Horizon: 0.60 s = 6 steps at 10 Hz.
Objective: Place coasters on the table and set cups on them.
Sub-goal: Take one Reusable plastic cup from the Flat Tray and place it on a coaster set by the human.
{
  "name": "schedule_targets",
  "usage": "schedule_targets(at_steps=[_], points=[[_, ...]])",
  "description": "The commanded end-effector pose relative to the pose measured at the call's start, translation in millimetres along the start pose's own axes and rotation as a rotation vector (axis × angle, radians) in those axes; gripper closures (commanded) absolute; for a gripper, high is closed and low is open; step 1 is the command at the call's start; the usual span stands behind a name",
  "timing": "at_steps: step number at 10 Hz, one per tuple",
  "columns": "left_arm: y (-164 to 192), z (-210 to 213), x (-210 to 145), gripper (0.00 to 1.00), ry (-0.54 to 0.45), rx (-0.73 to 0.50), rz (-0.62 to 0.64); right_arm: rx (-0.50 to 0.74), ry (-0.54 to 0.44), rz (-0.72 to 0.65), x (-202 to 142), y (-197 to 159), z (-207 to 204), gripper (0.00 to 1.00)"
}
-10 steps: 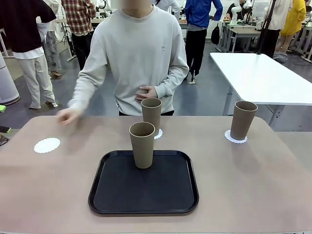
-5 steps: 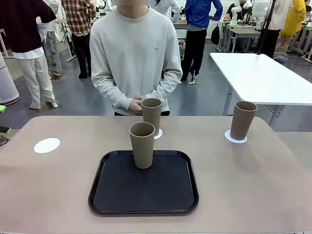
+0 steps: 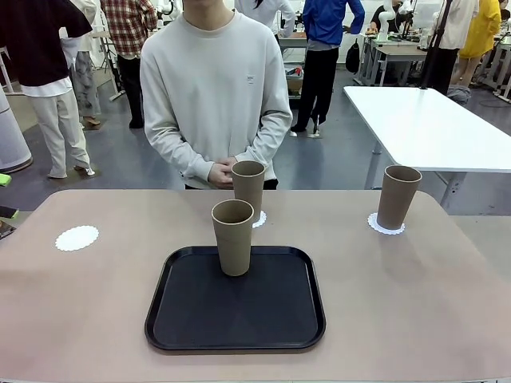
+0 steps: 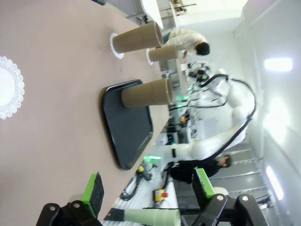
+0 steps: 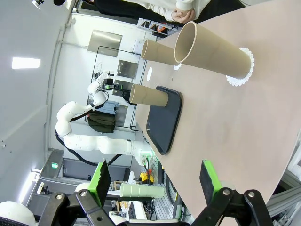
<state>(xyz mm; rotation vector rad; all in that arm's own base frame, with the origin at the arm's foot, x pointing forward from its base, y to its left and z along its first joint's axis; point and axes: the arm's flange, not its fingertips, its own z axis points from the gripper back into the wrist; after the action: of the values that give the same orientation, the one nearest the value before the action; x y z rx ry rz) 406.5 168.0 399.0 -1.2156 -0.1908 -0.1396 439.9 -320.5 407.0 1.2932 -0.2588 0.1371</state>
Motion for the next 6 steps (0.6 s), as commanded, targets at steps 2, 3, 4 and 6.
schedule_targets(at_steps=[2,3,4,6], points=[[-49,-55,52,0.00,0.226,0.332,-0.394,0.002,-0.014,0.004,0,1,-1,0.00],[-63,-71,61,0.00,0.297,0.395,-0.465,0.002,-0.014,0.004,0,1,-1,0.00],[-88,-95,72,0.00,0.404,0.474,-0.564,0.002,-0.014,0.004,0,1,-1,0.00],[-120,-140,85,0.00,0.505,0.572,-0.672,0.002,-0.014,0.004,0,1,-1,0.00]])
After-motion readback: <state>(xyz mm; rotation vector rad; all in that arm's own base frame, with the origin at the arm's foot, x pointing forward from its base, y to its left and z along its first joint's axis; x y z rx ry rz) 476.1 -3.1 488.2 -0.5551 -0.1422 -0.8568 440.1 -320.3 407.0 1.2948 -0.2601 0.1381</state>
